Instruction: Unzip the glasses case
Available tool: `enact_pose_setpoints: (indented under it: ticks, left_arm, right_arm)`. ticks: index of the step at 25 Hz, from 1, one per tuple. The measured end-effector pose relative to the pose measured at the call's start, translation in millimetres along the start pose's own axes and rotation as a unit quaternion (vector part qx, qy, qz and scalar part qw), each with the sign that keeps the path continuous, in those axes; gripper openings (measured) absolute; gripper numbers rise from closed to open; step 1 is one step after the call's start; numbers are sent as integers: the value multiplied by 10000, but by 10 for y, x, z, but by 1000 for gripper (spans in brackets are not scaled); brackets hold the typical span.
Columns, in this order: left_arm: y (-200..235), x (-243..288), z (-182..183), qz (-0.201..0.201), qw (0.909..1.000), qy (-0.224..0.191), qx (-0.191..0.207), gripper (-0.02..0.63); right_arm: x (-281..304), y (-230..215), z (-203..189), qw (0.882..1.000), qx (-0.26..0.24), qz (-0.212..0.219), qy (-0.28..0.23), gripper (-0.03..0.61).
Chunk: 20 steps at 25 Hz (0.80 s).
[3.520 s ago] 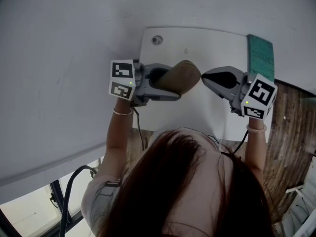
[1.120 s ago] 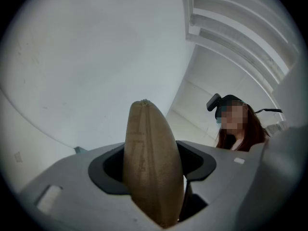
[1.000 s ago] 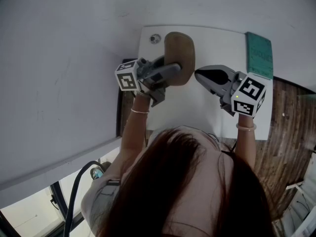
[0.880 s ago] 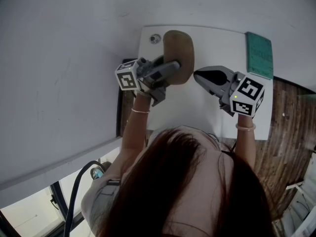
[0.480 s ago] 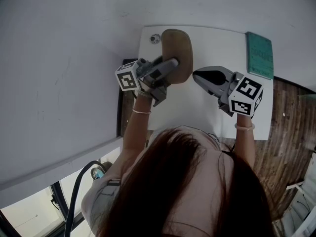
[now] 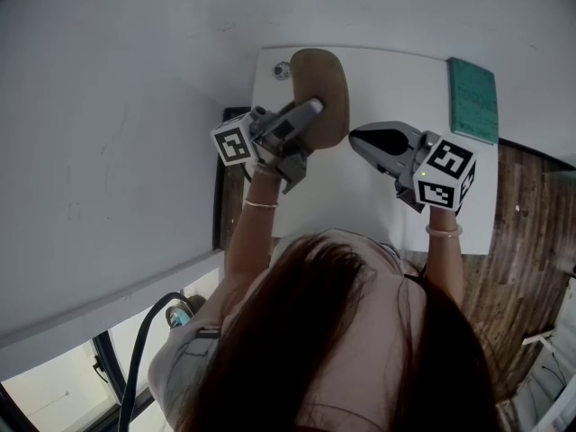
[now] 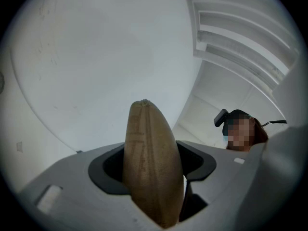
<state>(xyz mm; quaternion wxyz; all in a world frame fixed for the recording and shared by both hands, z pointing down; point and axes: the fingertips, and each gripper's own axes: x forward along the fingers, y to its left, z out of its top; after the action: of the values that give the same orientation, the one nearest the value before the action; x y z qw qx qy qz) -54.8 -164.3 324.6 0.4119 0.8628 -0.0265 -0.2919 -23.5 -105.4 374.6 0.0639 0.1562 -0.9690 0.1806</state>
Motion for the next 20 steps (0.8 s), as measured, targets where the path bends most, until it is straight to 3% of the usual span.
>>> enact_pose_setpoints:
  ticks: [20]
  left_arm:
    - [96,-17,106,242,9981,-535,-165,299]
  right_arm:
    - [50,3,-67,9998,204,34,-36,6]
